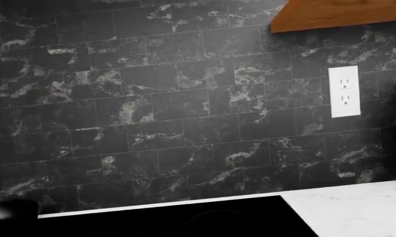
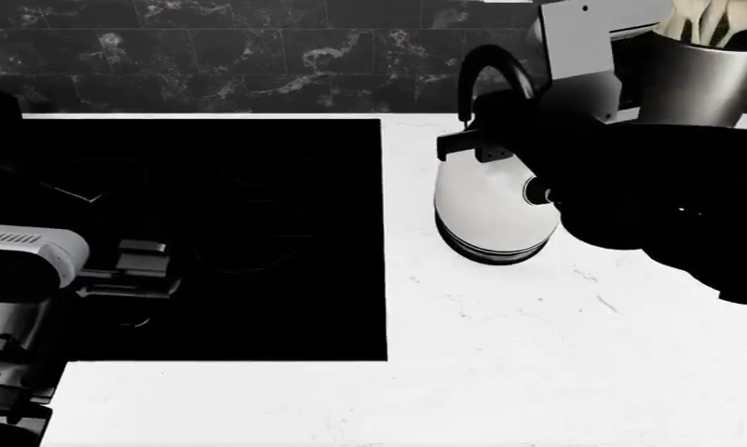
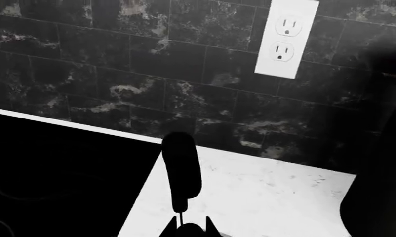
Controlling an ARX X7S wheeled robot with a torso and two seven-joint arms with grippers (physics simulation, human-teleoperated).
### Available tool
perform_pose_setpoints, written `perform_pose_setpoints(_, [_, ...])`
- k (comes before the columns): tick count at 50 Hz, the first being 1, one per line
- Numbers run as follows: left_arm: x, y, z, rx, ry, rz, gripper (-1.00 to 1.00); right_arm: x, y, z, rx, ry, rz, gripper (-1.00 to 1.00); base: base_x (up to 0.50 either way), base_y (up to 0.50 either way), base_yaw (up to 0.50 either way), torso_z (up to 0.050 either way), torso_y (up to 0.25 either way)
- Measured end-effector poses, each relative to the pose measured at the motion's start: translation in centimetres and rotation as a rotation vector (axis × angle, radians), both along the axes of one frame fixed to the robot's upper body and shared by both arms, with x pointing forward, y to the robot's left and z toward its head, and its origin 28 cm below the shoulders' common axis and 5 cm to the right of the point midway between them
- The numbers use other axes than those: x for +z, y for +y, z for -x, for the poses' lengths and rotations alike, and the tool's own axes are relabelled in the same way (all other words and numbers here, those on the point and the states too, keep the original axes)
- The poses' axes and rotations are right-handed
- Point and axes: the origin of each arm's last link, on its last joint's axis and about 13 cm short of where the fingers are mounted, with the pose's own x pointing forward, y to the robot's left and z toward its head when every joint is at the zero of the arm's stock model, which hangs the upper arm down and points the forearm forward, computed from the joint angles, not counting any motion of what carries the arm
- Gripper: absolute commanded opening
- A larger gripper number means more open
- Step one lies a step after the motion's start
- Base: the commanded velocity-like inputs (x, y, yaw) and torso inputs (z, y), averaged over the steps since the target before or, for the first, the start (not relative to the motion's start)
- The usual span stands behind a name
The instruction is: Pick the kettle from the counter and place it on a stove burner. Then turn the burner on.
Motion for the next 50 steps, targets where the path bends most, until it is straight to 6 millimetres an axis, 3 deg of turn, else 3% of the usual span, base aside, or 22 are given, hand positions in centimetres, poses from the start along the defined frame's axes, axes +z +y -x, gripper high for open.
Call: perform_pose_setpoints(50, [-0.18, 0.18, -0.24, 0.01, 0.005, 0.001, 1.0, 0.1, 0.8, -0.73, 0.04, -0.021, 0.011, -1.0, 0.0, 0.46, 0.0, 0.0, 0.001])
